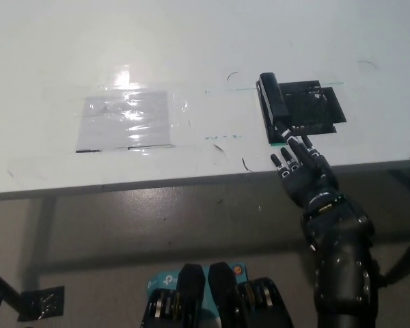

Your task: A stapler is kept infront of the robot on the black mark on the desk and the robot uses its right hand to lift the top of the stapler to open it

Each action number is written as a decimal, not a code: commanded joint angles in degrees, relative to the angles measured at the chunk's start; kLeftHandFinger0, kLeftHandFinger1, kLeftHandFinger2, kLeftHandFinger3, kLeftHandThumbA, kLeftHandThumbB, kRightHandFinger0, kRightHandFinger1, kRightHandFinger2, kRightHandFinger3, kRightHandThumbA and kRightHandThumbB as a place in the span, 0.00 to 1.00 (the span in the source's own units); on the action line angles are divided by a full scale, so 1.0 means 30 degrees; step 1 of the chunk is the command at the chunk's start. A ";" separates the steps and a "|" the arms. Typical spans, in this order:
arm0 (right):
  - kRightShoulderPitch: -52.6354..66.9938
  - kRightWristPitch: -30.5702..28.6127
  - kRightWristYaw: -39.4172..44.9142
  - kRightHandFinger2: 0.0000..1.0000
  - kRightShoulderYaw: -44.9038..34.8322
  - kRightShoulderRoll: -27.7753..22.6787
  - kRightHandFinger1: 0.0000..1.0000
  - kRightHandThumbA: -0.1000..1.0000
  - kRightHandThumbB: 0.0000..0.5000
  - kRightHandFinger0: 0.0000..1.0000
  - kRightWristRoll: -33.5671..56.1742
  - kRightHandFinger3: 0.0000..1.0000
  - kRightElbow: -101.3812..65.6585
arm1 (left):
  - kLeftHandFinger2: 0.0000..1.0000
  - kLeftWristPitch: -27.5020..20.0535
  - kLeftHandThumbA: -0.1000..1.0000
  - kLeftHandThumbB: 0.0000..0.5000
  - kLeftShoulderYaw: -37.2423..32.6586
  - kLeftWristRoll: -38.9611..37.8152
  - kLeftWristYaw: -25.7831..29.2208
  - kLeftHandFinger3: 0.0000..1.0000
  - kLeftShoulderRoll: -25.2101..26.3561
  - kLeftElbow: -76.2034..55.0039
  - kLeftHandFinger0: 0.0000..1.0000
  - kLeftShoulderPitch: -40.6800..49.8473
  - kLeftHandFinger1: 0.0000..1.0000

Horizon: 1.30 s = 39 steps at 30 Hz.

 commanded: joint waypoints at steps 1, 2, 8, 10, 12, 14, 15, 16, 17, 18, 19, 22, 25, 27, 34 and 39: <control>-0.1475 0.0013 -0.0125 1.00 -0.0488 0.0502 1.00 0.95 0.00 0.91 0.0544 1.00 0.0446 | 0.65 -0.0365 0.89 0.00 0.0057 0.0031 -0.0048 0.77 0.0442 -0.0390 0.44 0.0188 0.56; -0.1601 0.0018 -0.0077 1.00 -0.0586 0.0500 0.99 0.95 0.00 0.91 0.0529 1.00 0.0601 | 0.65 -0.0360 0.88 0.00 0.0078 -0.0007 -0.0046 0.76 0.0425 -0.0395 0.44 0.0188 0.55; -0.2509 -0.0137 0.0560 1.00 -0.1025 0.0507 1.00 0.96 0.00 0.91 0.0746 1.00 0.1279 | 0.63 -0.0235 0.88 0.00 0.0085 -0.0029 -0.0028 0.74 0.0355 -0.0627 0.43 0.0338 0.55; -0.2726 -0.0100 0.0395 1.00 -0.1068 0.0539 0.99 0.96 0.00 0.87 0.0564 1.00 0.1346 | 0.62 -0.0333 0.89 0.00 0.0062 -0.0040 -0.0066 0.76 0.0328 -0.0577 0.42 0.0424 0.54; -0.3021 -0.0140 0.0569 1.00 -0.1025 0.0540 0.97 0.95 0.00 0.85 0.0530 1.00 0.1424 | 0.62 -0.0369 0.89 0.00 0.0064 -0.0001 -0.0075 0.76 0.0391 -0.0334 0.41 0.0446 0.54; -0.3069 -0.0084 0.0562 1.00 -0.1069 0.0552 0.96 0.95 0.00 0.85 0.0570 1.00 0.1412 | 0.62 -0.0291 0.89 0.00 0.0048 -0.0015 -0.0070 0.76 0.0374 -0.0371 0.41 0.0477 0.54; -0.3096 -0.0106 0.0491 1.00 -0.1098 0.0622 0.95 0.91 0.00 0.84 0.0586 1.00 0.1323 | 0.62 -0.0292 0.89 0.00 0.0031 -0.0015 -0.0070 0.76 0.0331 -0.0391 0.41 0.0535 0.54; -0.3203 -0.0075 0.0444 1.00 -0.1089 0.0732 0.95 0.90 0.00 0.85 0.0654 1.00 0.1178 | 0.62 -0.0279 0.88 0.00 0.0045 -0.0021 -0.0048 0.75 0.0322 -0.0377 0.42 0.0526 0.54; -0.3214 -0.0016 0.0414 1.00 -0.1039 0.0816 0.96 0.89 0.00 0.86 0.0683 1.00 0.1063 | 0.61 -0.0214 0.87 0.00 0.0078 -0.0027 0.0025 0.74 0.0245 -0.0401 0.43 0.0581 0.54; -0.3174 0.0028 0.0372 1.00 -0.0979 0.0879 0.97 0.89 0.00 0.86 0.0700 1.00 0.0915 | 0.61 -0.0111 0.86 0.00 0.0116 -0.0042 0.0102 0.74 0.0182 -0.0442 0.43 0.0605 0.54; -0.3129 0.0029 0.0253 1.00 -0.0789 0.0949 0.99 0.88 0.00 0.87 0.0783 1.00 0.0544 | 0.62 -0.0142 0.86 0.00 0.0115 -0.0122 0.0024 0.75 0.0185 -0.0543 0.41 0.0664 0.54; -0.2994 0.0029 0.0084 1.00 -0.0429 0.0907 0.97 0.88 0.00 0.84 0.0521 1.00 0.0225 | 0.61 -0.0187 0.85 0.00 0.0137 -0.0180 -0.0004 0.76 0.0114 -0.0604 0.38 0.0846 0.51; -0.3095 0.0029 0.0090 1.00 -0.0363 0.0697 0.94 0.86 0.00 0.81 0.0405 1.00 0.0245 | 0.63 -0.0140 0.86 0.00 0.0118 -0.0201 0.0028 0.76 0.0047 -0.0598 0.40 0.0923 0.52; -0.3166 0.0029 -0.0016 1.00 -0.0332 0.0675 0.93 0.85 0.00 0.80 0.0335 1.00 0.0239 | 0.63 -0.0114 0.85 0.00 0.0150 -0.0183 0.0122 0.76 -0.0022 -0.0630 0.39 0.0977 0.51; -0.3711 0.0029 0.0170 1.00 -0.0444 0.0460 0.92 0.88 0.00 0.81 0.0454 1.00 0.0392 | 0.65 -0.0087 0.86 0.00 0.0151 -0.0280 0.0013 0.79 0.0016 -0.0681 0.42 0.1134 0.54; -0.3939 0.0029 0.0252 0.96 -0.0239 0.0320 0.89 0.84 0.00 0.78 -0.0041 1.00 0.0628 | 0.65 -0.0032 0.87 0.00 0.0106 -0.0254 -0.0008 0.79 -0.0066 -0.0911 0.45 0.1507 0.56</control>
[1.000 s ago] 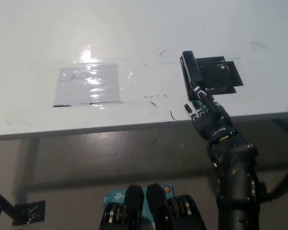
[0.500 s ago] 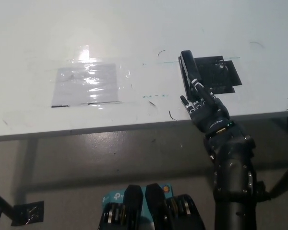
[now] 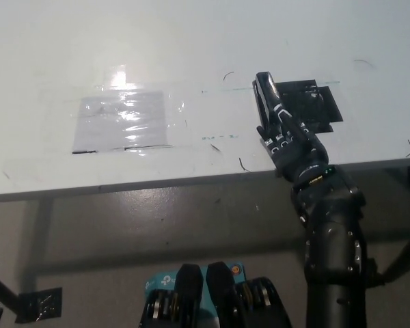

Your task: A stapler is kept infront of the robot on the black mark on the desk and the robot uses its right hand to lift the top of the stapler to open it

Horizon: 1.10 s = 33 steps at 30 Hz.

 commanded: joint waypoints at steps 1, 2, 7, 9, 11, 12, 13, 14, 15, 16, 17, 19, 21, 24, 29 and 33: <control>-0.1948 0.0019 0.0505 0.96 0.0577 -0.0056 0.89 0.83 0.00 0.77 0.0075 1.00 -0.0310 | 0.65 -0.0116 0.87 0.00 0.0124 -0.0234 -0.0004 0.78 0.0138 -0.0653 0.45 0.0382 0.55; -0.1942 0.0019 0.0489 0.96 0.0606 -0.0081 0.89 0.83 0.00 0.76 0.0163 1.00 -0.0388 | 0.64 -0.0169 0.87 0.00 0.0127 -0.0259 -0.0013 0.78 0.0124 -0.0551 0.45 0.0384 0.55; -0.3297 -0.0219 0.0365 0.92 0.0376 -0.0159 0.85 0.80 0.00 0.69 -0.0240 1.00 0.0471 | 0.62 0.0245 0.87 0.00 0.0112 -0.0241 0.0054 0.77 0.0138 -0.0855 0.44 0.0436 0.54; -0.3633 -0.0315 0.0388 0.91 0.0386 -0.0123 0.86 0.78 0.00 0.72 -0.0293 1.00 0.0713 | 0.63 0.0350 0.88 0.00 0.0155 -0.0247 0.0080 0.78 0.0117 -0.0952 0.45 0.0571 0.54; -0.4278 -0.0534 0.0410 0.88 0.0374 -0.0177 0.82 0.77 0.00 0.71 -0.0410 1.00 0.1170 | 0.64 0.0371 0.88 0.00 0.0156 -0.0267 0.0052 0.77 0.0134 -0.0975 0.43 0.0618 0.54; -0.4716 -0.0668 0.0377 0.86 0.0323 -0.0248 0.79 0.76 0.00 0.70 -0.0465 1.00 0.1489 | 0.64 0.0214 0.89 0.00 0.0130 -0.0241 -0.0004 0.77 0.0162 -0.0915 0.44 0.0635 0.54; -0.4768 -0.0685 0.0376 0.86 0.0302 -0.0253 0.79 0.76 0.00 0.70 -0.0485 1.00 0.1540 | 0.65 0.0203 0.89 0.00 0.0127 -0.0238 -0.0005 0.77 0.0163 -0.0913 0.44 0.0638 0.54; -0.5117 -0.0763 0.0516 0.86 0.0390 -0.0393 0.80 0.76 0.00 0.70 -0.0642 1.00 0.1849 | 0.66 -0.0116 0.90 0.00 0.0164 -0.0697 -0.0384 0.79 0.0240 -0.0663 0.44 0.0614 0.55; -0.5575 -0.0951 0.0463 0.87 0.0312 -0.0484 0.81 0.75 0.00 0.69 -0.0679 1.00 0.2228 | 0.63 -0.0479 0.88 0.00 0.0216 -0.0904 -0.0534 0.76 0.0229 -0.0502 0.35 0.0594 0.50; -0.5712 -0.1056 0.0512 0.87 0.0320 -0.0526 0.81 0.75 0.00 0.69 -0.0770 1.00 0.2419 | 0.62 -0.0765 0.88 0.00 0.0218 -0.0999 -0.0641 0.76 0.0244 -0.0331 0.34 0.0661 0.49; -0.6000 -0.1160 0.0524 0.86 0.0289 -0.0595 0.79 0.74 0.00 0.69 -0.0831 1.00 0.2706 | 0.60 -0.1213 0.86 0.00 0.0218 -0.0917 -0.0664 0.75 0.0284 0.0287 0.30 0.0545 0.46; -0.6745 -0.1676 0.0832 0.82 0.0353 -0.0845 0.76 0.72 0.00 0.66 -0.1153 1.00 0.3596 | 0.58 -0.1284 0.85 0.00 0.0185 -0.0831 -0.0705 0.74 0.0355 0.0456 0.28 0.0480 0.45; -0.7047 -0.1982 0.1055 0.81 0.0402 -0.1012 0.75 0.72 0.00 0.65 -0.1371 0.99 0.4198 | 0.56 -0.1104 0.85 0.00 0.0203 -0.0906 -0.0681 0.74 0.0303 0.0069 0.29 0.0585 0.44; -0.7625 -0.2607 0.1534 0.79 0.0433 -0.1468 0.73 0.71 0.00 0.64 -0.1726 0.99 0.5874 | 0.56 -0.1142 0.86 0.00 0.0194 -0.1026 -0.0741 0.73 0.0234 0.0122 0.27 0.0739 0.43; -0.8995 -0.4206 0.2530 0.76 0.0527 -0.2361 0.71 0.70 0.00 0.62 -0.2524 0.96 0.9303 | 0.58 -0.1742 0.88 0.00 0.0071 -0.0663 -0.0793 0.75 0.0298 0.0650 0.29 0.0819 0.44; -1.0618 -0.5901 0.2867 0.74 0.0463 -0.3147 0.69 0.67 0.00 0.60 -0.3157 0.92 1.3010 | 0.59 -0.1488 0.89 0.00 0.0035 -0.0770 -0.0816 0.74 0.0203 0.0102 0.31 0.1014 0.46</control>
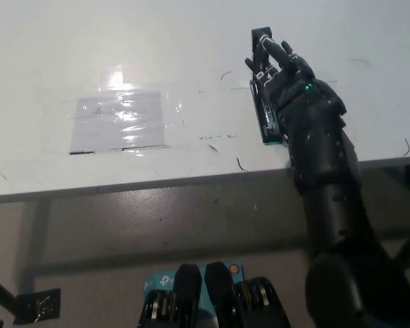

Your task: A stapler is kept infront of the robot on the black mark on the desk and the robot uses its right hand to lift the top of the stapler to open it

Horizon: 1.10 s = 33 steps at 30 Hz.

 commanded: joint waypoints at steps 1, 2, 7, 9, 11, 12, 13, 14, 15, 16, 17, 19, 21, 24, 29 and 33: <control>-0.3321 -0.2855 0.1932 0.72 0.0291 -0.0411 0.68 0.66 0.00 0.59 -0.0916 0.90 0.3156 | 0.59 -0.0649 0.89 0.00 0.0016 -0.0280 -0.0281 0.74 0.0210 -0.0681 0.30 0.0507 0.45; -0.3747 -0.3251 0.2000 0.71 0.0227 -0.0600 0.67 0.65 0.00 0.58 -0.0978 0.89 0.4142 | 0.59 -0.0605 0.89 0.00 0.0023 -0.0258 -0.0254 0.74 0.0189 -0.0746 0.29 0.0515 0.44; -0.5775 -0.4949 0.2413 0.68 0.0228 -0.1416 0.62 0.60 0.00 0.52 -0.1470 0.83 0.8192 | 0.61 -0.0717 0.89 0.00 0.0080 -0.0220 -0.0230 0.75 0.0123 -0.0663 0.32 0.0619 0.47; -0.6518 -0.5334 0.2540 0.70 0.0203 -0.1669 0.61 0.59 0.00 0.52 -0.1595 0.85 0.9072 | 0.61 -0.0777 0.89 0.00 0.0107 -0.0210 -0.0216 0.74 0.0171 -0.0529 0.32 0.0501 0.47; -0.7112 -0.5499 0.2403 0.71 0.0362 -0.1863 0.62 0.59 0.00 0.52 -0.1919 0.87 0.9737 | 0.59 -0.1341 0.89 0.00 0.0117 -0.0208 -0.0307 0.73 0.0182 -0.0190 0.29 0.0438 0.45; -0.7357 -0.5567 0.2400 0.72 0.0353 -0.1943 0.63 0.60 0.00 0.52 -0.1983 0.87 0.9990 | 0.60 -0.1258 0.89 0.00 0.0110 -0.0182 -0.0292 0.74 0.0210 -0.0181 0.31 0.0448 0.46; -0.7336 -0.5611 0.2380 0.72 0.0333 -0.1989 0.63 0.61 0.00 0.52 -0.2018 0.88 1.0082 | 0.60 -0.1225 0.90 0.00 0.0065 -0.0141 -0.0316 0.74 0.0201 -0.0216 0.32 0.0567 0.47; -0.7620 -0.5727 0.2352 0.72 0.0190 -0.2055 0.63 0.61 0.00 0.52 -0.1958 0.88 1.0283 | 0.61 -0.0873 0.90 0.00 0.0102 -0.0390 -0.0361 0.75 0.0147 -0.0598 0.33 0.0662 0.48; -0.7954 -0.5839 0.2356 0.72 0.0226 -0.2157 0.62 0.61 0.00 0.50 -0.2080 0.87 1.0423 | 0.61 -0.0736 0.90 0.00 0.0065 -0.0296 -0.0295 0.77 0.0122 -0.0758 0.33 0.0668 0.48; -0.8127 -0.5922 0.2381 0.72 0.0213 -0.2191 0.61 0.61 0.00 0.50 -0.2157 0.87 1.0539 | 0.61 -0.0679 0.90 0.00 0.0065 -0.0261 -0.0267 0.77 0.0112 -0.0828 0.33 0.0674 0.48; -0.8542 -0.5978 0.2455 0.70 0.0266 -0.2252 0.59 0.63 0.00 0.48 -0.2249 0.86 1.0610 | 0.62 -0.0638 0.91 0.00 0.0053 -0.0182 -0.0205 0.76 0.0095 -0.0852 0.33 0.0621 0.48; -0.9224 -0.6137 0.2504 0.67 0.0179 -0.2261 0.59 0.65 0.00 0.48 -0.2231 0.86 1.0637 | 0.61 -0.0622 0.90 0.00 0.0080 -0.0201 -0.0177 0.75 0.0107 -0.0802 0.33 0.0519 0.48; -0.9481 -0.6258 0.2438 0.67 0.0079 -0.2225 0.58 0.65 0.00 0.48 -0.2192 0.86 1.0608 | 0.62 -0.0395 0.90 0.00 0.0077 -0.0210 -0.0135 0.75 0.0078 -0.0958 0.33 0.0564 0.48; -0.9648 -0.6278 0.2416 0.65 0.0170 -0.2172 0.58 0.68 0.00 0.51 -0.2361 0.85 1.0537 | 0.60 -0.1075 0.90 0.00 0.0086 -0.0332 -0.0304 0.74 0.0009 -0.0616 0.31 0.0533 0.47; -0.8826 -0.6093 0.2580 0.66 0.0142 -0.2125 0.57 0.64 0.00 0.48 -0.2443 0.84 1.0231 | 0.59 -0.0512 0.90 0.00 0.0198 -0.0454 -0.0192 0.74 0.0036 -0.1028 0.31 0.0585 0.46; -0.7410 -0.5625 0.2921 0.68 0.0209 -0.2124 0.59 0.61 0.00 0.47 -0.2588 0.85 0.9715 | 0.58 -0.0938 0.89 0.00 0.0255 -0.0481 -0.0232 0.73 0.0100 -0.0638 0.31 0.0475 0.46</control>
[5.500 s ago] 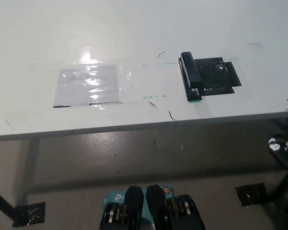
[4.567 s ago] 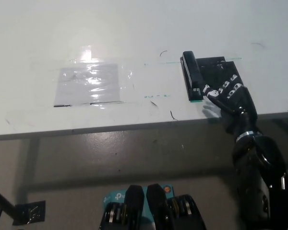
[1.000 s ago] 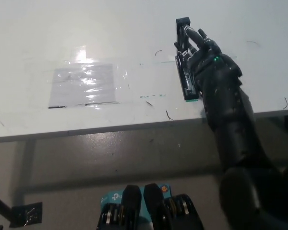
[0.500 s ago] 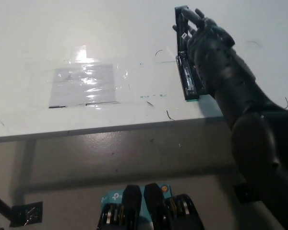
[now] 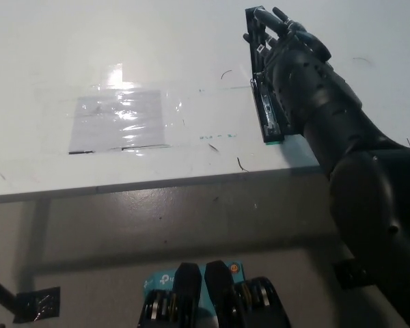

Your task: A stapler is kept infront of the robot on the black mark on the desk and the robot uses its right hand to lift the top of the stapler to open it

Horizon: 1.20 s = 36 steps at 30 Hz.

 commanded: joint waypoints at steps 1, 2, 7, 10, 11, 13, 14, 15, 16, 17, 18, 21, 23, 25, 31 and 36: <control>-0.1303 -0.1084 0.1772 0.68 0.0173 -0.0136 0.59 0.60 0.00 0.47 -0.0473 0.85 -0.1427 | 0.58 -0.0657 0.89 0.00 0.0202 -0.0272 -0.0032 0.73 0.0256 -0.0271 0.31 0.0150 0.46; -0.0709 -0.0687 0.1998 0.68 0.0211 -0.0103 0.61 0.60 0.00 0.51 -0.0480 0.84 -0.1999 | 0.58 -0.0714 0.90 0.00 0.0201 -0.0149 0.0060 0.72 0.0245 -0.0220 0.30 0.0114 0.44; 0.3270 0.2903 0.1885 0.74 0.0401 0.0680 0.68 0.61 0.00 0.59 0.0093 0.94 -0.8733 | 0.55 -0.0690 0.90 0.00 0.0395 -0.0209 0.0120 0.71 0.0344 -0.0242 0.26 0.0044 0.42; 0.7412 0.6600 0.1525 0.88 0.0832 0.1478 0.80 0.68 0.00 0.74 0.1277 1.00 -1.6103 | 0.55 -0.0737 0.89 0.00 0.0412 -0.0260 0.0089 0.71 0.0325 -0.0263 0.27 0.0073 0.44; 0.8101 0.7195 0.1336 0.88 0.0925 0.1659 0.80 0.69 0.00 0.74 0.1455 1.00 -1.7248 | 0.55 -0.0666 0.89 0.00 0.0420 -0.0201 0.0147 0.71 0.0331 -0.0314 0.27 0.0068 0.44; 0.9175 0.8070 0.1117 0.88 0.1048 0.1917 0.80 0.70 0.00 0.74 0.1715 1.00 -1.8900 | 0.58 -0.0579 0.90 0.00 0.0413 -0.0249 0.0108 0.72 0.0361 -0.0245 0.28 0.0048 0.45; 0.9864 0.8130 0.0991 0.89 0.1563 0.1896 0.80 0.72 0.00 0.75 0.2281 1.00 -1.9690 | 0.58 -0.0544 0.90 0.00 0.0382 -0.0150 0.0140 0.73 0.0377 -0.0285 0.30 0.0059 0.46; 1.0953 0.8134 0.0287 0.89 0.2288 0.1990 0.79 0.73 0.00 0.73 0.3090 1.00 -2.0827 | 0.59 -0.0210 0.90 0.00 0.0377 -0.0099 0.0252 0.74 0.0312 -0.0737 0.31 0.0168 0.47; 1.1454 0.8134 0.0175 0.90 0.2612 0.1965 0.80 0.74 0.00 0.73 0.3495 1.00 -2.1332 | 0.57 -0.0017 0.89 0.00 0.0436 -0.0226 0.0284 0.72 0.0321 -0.0854 0.29 0.0070 0.44; 1.1644 0.8134 0.0126 0.90 0.2781 0.1936 0.80 0.74 0.00 0.73 0.3688 1.00 -2.1533 | 0.57 0.0039 0.89 0.00 0.0468 -0.0284 0.0297 0.71 0.0314 -0.0883 0.29 0.0040 0.44; 1.2364 0.8134 -0.0278 0.92 0.3336 0.1879 0.81 0.75 0.00 0.74 0.4584 1.00 -2.2279 | 0.58 -0.0214 0.89 0.00 0.0403 -0.0172 0.0198 0.72 0.0406 -0.0775 0.29 0.0027 0.45; 1.3860 0.8134 -0.0995 0.95 0.4682 0.1719 0.84 0.78 0.00 0.77 0.5891 1.00 -2.3734 | 0.57 -0.0202 0.88 0.00 0.0503 -0.0400 0.0165 0.71 0.0426 -0.0719 0.26 -0.0136 0.42; 1.4369 0.8134 -0.1135 0.94 0.5124 0.1684 0.84 0.78 0.00 0.77 0.6269 1.00 -2.4052 | 0.57 0.0045 0.88 0.00 0.0454 -0.0241 0.0278 0.71 0.0423 -0.0942 0.27 -0.0148 0.43; 1.4699 0.8134 -0.1155 0.90 0.5603 0.1600 0.80 0.78 0.00 0.73 0.6457 1.00 -2.4198 | 0.58 -0.0370 0.88 0.00 0.0418 -0.0162 0.0156 0.72 0.0491 -0.0813 0.29 -0.0121 0.45; 1.4970 0.8134 -0.2419 0.88 0.6703 0.1337 0.80 0.76 0.00 0.70 0.7743 1.00 -2.4707 | 0.57 -0.0413 0.91 0.00 0.0377 -0.0218 0.0051 0.73 0.0540 -0.0646 0.29 -0.0184 0.46; 1.5395 0.8134 -0.3222 0.91 0.7364 0.0567 0.80 0.82 0.00 0.70 0.9002 1.00 -2.5780 | 0.57 -0.0118 0.90 0.00 0.0400 -0.0248 0.0192 0.72 0.0401 -0.0946 0.27 -0.0144 0.44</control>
